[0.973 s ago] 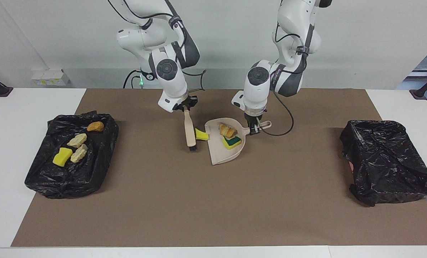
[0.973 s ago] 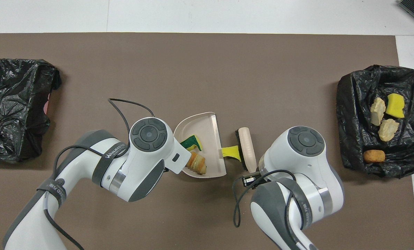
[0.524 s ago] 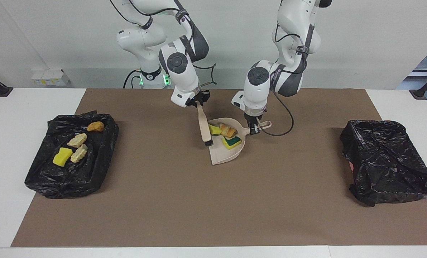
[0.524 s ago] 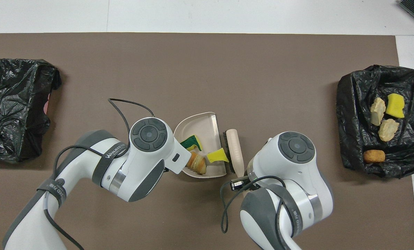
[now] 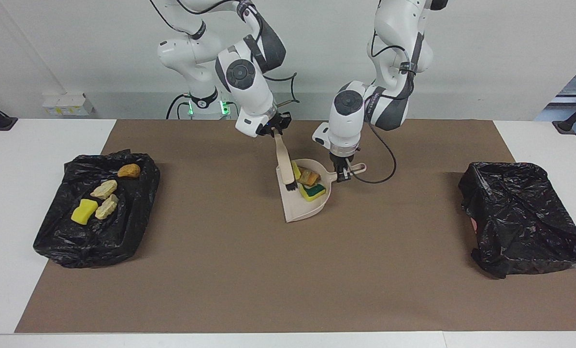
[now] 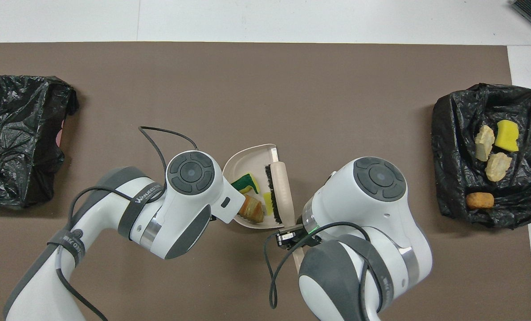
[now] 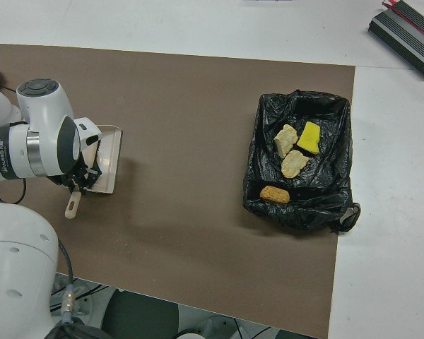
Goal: Sweep and dump trash in bin
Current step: 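Sweep the yellow sponge piece into the dustpan with the right gripper, then carry the dustpan with the left gripper over the black bin nearby, then tip the dustpan with the left gripper to dump trash into the bin, then bring the empty dustpan back from the bin with the left gripper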
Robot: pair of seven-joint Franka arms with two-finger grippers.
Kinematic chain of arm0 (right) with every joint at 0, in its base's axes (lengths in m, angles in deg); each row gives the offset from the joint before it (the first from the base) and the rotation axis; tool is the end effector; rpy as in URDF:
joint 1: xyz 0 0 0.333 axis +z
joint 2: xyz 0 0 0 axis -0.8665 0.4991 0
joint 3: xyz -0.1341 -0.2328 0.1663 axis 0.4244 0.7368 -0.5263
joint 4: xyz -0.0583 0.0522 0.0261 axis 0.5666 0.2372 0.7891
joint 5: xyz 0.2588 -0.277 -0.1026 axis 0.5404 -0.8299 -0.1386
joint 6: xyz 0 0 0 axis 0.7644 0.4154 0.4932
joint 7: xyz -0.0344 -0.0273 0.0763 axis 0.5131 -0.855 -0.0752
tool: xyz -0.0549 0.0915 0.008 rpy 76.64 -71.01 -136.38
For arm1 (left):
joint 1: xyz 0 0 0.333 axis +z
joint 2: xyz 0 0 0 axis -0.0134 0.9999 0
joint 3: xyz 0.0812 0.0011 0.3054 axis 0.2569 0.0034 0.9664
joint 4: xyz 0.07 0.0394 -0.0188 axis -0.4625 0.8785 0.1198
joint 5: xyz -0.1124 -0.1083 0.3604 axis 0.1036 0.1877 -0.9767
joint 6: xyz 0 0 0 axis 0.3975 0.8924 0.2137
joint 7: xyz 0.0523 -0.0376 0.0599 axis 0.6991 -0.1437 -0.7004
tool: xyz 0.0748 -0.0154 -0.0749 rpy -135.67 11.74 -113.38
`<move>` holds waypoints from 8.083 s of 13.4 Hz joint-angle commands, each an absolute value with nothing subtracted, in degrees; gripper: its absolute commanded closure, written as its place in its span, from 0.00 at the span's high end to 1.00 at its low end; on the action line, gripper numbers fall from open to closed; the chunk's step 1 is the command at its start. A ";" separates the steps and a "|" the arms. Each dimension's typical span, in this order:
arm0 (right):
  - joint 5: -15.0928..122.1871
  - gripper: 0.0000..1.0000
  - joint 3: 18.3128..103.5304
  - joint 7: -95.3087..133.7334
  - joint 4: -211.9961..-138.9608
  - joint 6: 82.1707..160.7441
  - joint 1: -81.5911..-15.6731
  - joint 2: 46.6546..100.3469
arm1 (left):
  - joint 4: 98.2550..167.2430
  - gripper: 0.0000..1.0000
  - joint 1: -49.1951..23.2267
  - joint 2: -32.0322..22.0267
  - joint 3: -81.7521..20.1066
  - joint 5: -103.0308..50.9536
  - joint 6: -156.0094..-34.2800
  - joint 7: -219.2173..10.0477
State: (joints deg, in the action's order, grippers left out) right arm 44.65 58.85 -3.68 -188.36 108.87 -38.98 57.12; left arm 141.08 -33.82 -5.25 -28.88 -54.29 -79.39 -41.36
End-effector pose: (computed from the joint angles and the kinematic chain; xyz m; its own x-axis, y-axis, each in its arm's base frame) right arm 0.4403 0.2931 0.4450 0.9450 0.1723 -0.2779 0.0956 -0.9584 -0.2690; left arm 0.4725 -0.3173 0.3507 0.1090 -0.9905 -0.0833 -0.9931 -0.1121 0.0339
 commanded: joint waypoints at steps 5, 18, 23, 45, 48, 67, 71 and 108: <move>45.02 0.00 58.37 -6.71 -186.86 108.72 -38.88 57.46 | 142.73 0.00 -31.71 -6.10 -29.03 -54.60 -80.78 -40.63; 35.97 0.00 58.10 -29.64 -193.72 117.14 -21.92 59.64 | 129.30 0.00 -8.26 -10.93 -28.85 -54.43 -68.47 -22.82; 31.31 0.00 58.10 -36.16 -193.81 121.55 -17.08 64.93 | 120.00 0.00 3.86 -8.05 -28.76 -50.75 -63.49 -8.41; 23.84 1.00 60.04 10.12 -170.96 92.98 -53.52 54.29 | 103.26 0.00 17.79 7.26 -28.85 -88.05 -71.99 13.52; 21.21 1.00 60.04 16.30 -167.80 91.49 -59.86 54.82 | 108.00 0.00 15.85 4.81 -28.85 -94.22 -71.81 7.38; 22.17 1.00 60.83 11.74 -166.03 92.28 -68.93 54.38 | 119.79 0.00 3.02 -3.37 -28.94 -124.91 -59.95 -18.21; 22.17 1.00 60.83 11.74 -166.03 92.28 -68.93 54.38 | 116.73 0.00 3.89 -3.72 -29.20 -122.39 -62.22 -17.87; 22.17 1.00 60.83 11.74 -166.03 92.28 -68.93 54.38 | 109.60 0.00 -31.79 15.69 -29.55 -50.30 -75.42 -117.26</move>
State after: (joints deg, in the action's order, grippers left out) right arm 21.58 61.07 12.56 -166.36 92.00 -68.64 54.32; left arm 112.81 -30.58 12.89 -30.64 -51.18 -75.61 -116.00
